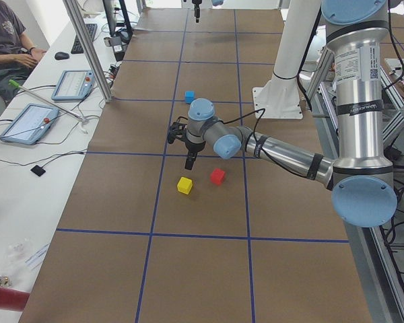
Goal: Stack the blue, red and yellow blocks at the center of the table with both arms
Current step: 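Lower the left gripper onto the red cube and close on it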
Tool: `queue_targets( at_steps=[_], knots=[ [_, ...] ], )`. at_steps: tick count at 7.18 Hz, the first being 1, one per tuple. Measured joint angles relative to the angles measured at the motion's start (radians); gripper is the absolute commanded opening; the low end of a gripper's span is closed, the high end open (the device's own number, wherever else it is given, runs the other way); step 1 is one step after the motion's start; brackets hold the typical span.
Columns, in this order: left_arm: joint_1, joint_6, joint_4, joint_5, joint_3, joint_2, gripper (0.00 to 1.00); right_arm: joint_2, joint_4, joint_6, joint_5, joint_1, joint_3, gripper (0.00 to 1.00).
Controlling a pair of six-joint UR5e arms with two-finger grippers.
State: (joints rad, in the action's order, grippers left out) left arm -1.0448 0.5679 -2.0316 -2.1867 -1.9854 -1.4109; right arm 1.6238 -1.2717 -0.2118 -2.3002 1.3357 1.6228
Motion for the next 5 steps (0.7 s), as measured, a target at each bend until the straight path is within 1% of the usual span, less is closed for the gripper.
queue_targets(
  at_steps=[1,3,5],
  knots=[
    [0.028,-0.014,-0.019,0.017,0.001,0.015,1.00,0.000,0.000,0.001,0.000,0.004,0.000,1.00],
    [0.136,-0.017,-0.028,0.076,0.008,0.042,1.00,0.000,0.000,0.002,0.001,0.006,-0.002,1.00],
    [0.211,-0.017,-0.033,0.089,0.024,0.049,1.00,0.002,0.001,0.001,0.001,0.006,-0.003,1.00]
  ],
)
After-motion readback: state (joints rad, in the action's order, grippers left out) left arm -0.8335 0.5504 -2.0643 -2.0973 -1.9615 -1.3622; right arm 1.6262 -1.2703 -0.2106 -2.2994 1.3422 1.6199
